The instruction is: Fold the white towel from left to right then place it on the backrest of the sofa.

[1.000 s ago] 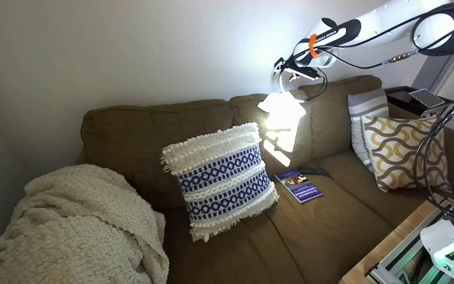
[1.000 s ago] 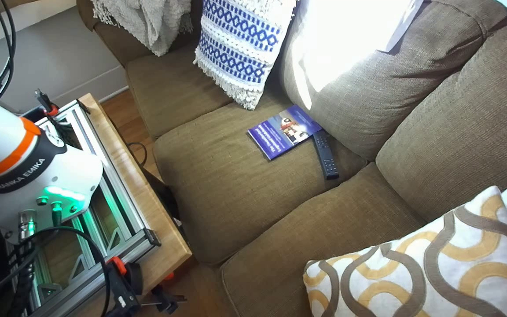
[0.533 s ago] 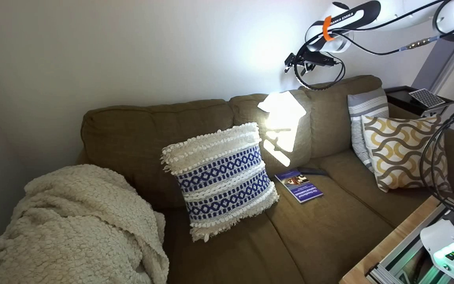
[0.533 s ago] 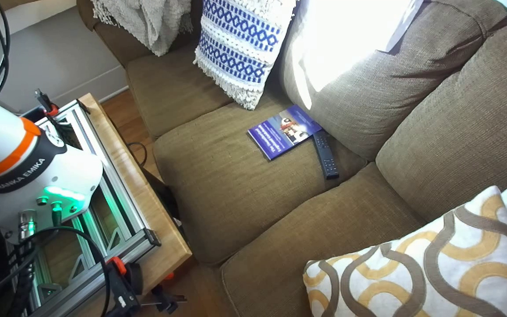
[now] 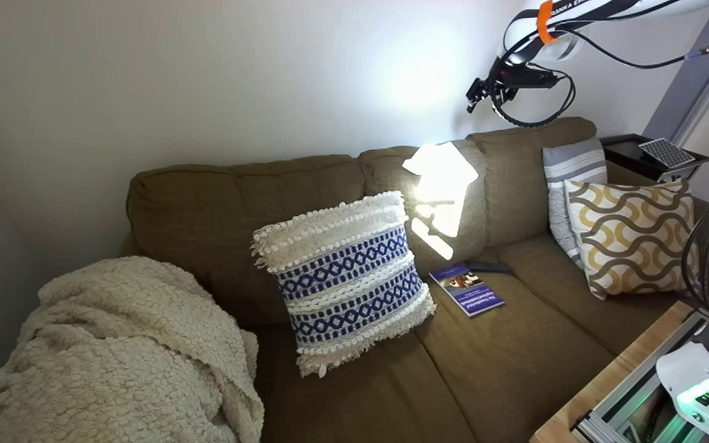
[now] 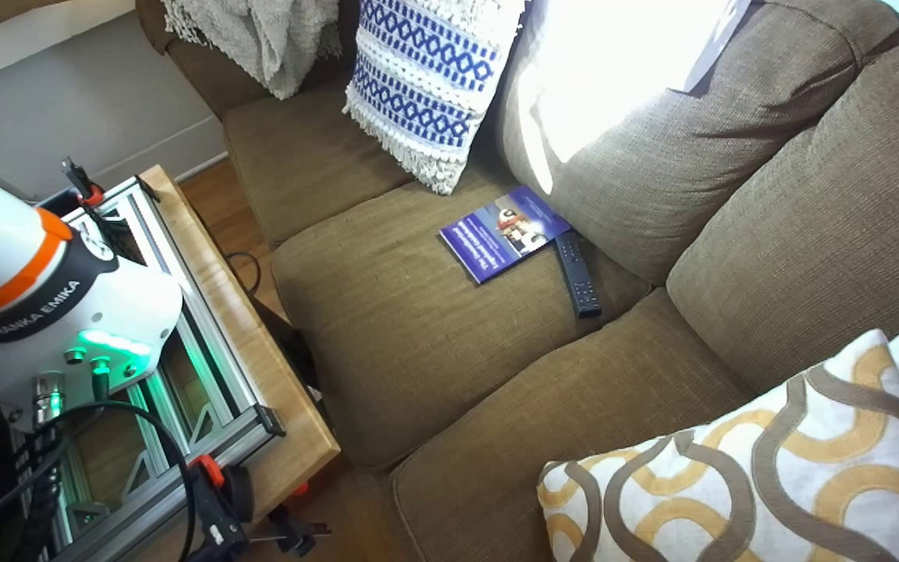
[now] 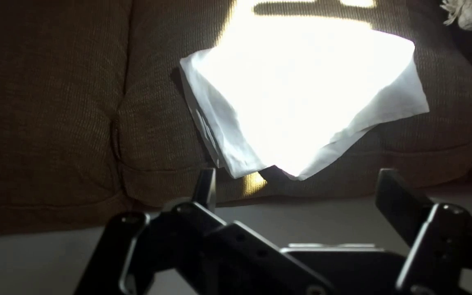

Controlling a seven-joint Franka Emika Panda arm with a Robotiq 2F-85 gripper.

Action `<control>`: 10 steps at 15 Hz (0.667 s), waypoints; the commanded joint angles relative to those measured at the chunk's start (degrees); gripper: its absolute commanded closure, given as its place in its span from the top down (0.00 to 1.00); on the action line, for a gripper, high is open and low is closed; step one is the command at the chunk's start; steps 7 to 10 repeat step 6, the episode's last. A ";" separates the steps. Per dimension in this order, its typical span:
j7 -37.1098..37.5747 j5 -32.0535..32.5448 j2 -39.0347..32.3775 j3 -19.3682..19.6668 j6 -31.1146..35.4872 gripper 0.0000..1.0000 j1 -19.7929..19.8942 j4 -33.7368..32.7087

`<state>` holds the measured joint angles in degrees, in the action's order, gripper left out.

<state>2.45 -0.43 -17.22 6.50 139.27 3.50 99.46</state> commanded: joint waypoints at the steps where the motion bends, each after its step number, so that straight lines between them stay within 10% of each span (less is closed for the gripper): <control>1: -1.59 3.41 9.30 0.51 1.12 1.00 0.71 11.50; 10: -1.94 2.63 10.22 0.10 2.08 1.00 1.36 11.95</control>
